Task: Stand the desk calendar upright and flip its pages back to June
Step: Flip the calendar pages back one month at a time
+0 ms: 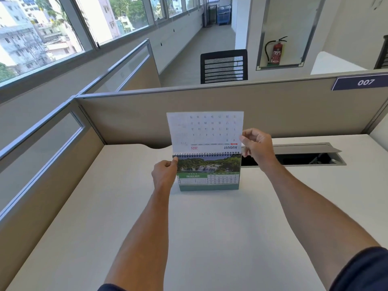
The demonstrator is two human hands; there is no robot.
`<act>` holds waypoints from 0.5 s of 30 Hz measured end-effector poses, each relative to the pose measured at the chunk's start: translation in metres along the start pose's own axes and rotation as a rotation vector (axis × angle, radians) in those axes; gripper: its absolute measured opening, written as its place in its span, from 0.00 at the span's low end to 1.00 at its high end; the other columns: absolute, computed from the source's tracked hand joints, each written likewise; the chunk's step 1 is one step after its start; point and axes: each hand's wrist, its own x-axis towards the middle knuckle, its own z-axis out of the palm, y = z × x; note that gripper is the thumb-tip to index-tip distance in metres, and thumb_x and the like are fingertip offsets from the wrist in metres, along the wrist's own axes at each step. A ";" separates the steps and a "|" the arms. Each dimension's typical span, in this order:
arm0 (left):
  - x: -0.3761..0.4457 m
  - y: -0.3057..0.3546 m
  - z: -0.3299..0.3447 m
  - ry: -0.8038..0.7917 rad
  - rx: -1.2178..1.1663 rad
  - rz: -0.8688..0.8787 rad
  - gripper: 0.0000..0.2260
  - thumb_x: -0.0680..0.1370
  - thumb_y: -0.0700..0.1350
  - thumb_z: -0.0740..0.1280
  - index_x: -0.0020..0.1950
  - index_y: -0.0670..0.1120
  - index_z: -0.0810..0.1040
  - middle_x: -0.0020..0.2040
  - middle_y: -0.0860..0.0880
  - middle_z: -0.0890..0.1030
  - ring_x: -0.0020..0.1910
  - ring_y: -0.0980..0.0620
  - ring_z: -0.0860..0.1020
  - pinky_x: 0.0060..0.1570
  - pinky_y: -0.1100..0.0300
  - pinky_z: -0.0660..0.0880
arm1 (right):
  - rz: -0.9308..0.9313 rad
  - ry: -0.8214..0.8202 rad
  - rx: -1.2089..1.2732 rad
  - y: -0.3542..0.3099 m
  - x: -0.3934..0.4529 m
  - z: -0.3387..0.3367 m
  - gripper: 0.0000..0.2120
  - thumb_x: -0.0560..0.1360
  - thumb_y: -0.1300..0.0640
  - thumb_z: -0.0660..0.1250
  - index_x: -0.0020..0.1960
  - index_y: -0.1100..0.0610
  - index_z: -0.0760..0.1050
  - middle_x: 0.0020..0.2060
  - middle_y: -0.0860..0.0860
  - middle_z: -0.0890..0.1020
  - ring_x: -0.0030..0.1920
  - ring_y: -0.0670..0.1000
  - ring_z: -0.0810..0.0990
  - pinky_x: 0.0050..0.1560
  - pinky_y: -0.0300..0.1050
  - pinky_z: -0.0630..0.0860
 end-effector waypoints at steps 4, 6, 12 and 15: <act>0.002 -0.002 -0.001 -0.028 -0.124 -0.045 0.20 0.83 0.59 0.62 0.38 0.49 0.80 0.43 0.46 0.86 0.44 0.46 0.84 0.50 0.50 0.80 | 0.121 -0.096 0.159 0.001 -0.008 -0.008 0.10 0.77 0.66 0.66 0.40 0.56 0.80 0.33 0.52 0.86 0.26 0.53 0.83 0.24 0.38 0.71; 0.003 -0.002 -0.004 -0.064 -0.269 -0.116 0.26 0.84 0.61 0.56 0.44 0.45 0.84 0.48 0.43 0.87 0.48 0.43 0.85 0.56 0.48 0.80 | 0.172 -0.138 0.157 0.003 -0.008 -0.008 0.09 0.75 0.56 0.66 0.39 0.56 0.81 0.34 0.53 0.86 0.28 0.53 0.83 0.26 0.39 0.71; 0.002 -0.001 -0.022 -0.250 -0.555 -0.272 0.45 0.78 0.74 0.41 0.50 0.41 0.85 0.47 0.40 0.88 0.45 0.43 0.86 0.45 0.53 0.78 | 0.159 -0.104 -0.061 0.012 -0.009 -0.001 0.08 0.76 0.54 0.76 0.41 0.56 0.83 0.35 0.48 0.87 0.32 0.44 0.79 0.32 0.42 0.76; 0.000 -0.002 -0.026 -0.322 -0.556 -0.242 0.42 0.78 0.74 0.44 0.52 0.42 0.84 0.50 0.43 0.87 0.52 0.44 0.83 0.54 0.49 0.75 | 0.119 -0.112 -0.112 0.014 -0.011 0.001 0.08 0.74 0.60 0.78 0.50 0.58 0.82 0.40 0.52 0.81 0.41 0.49 0.82 0.30 0.40 0.80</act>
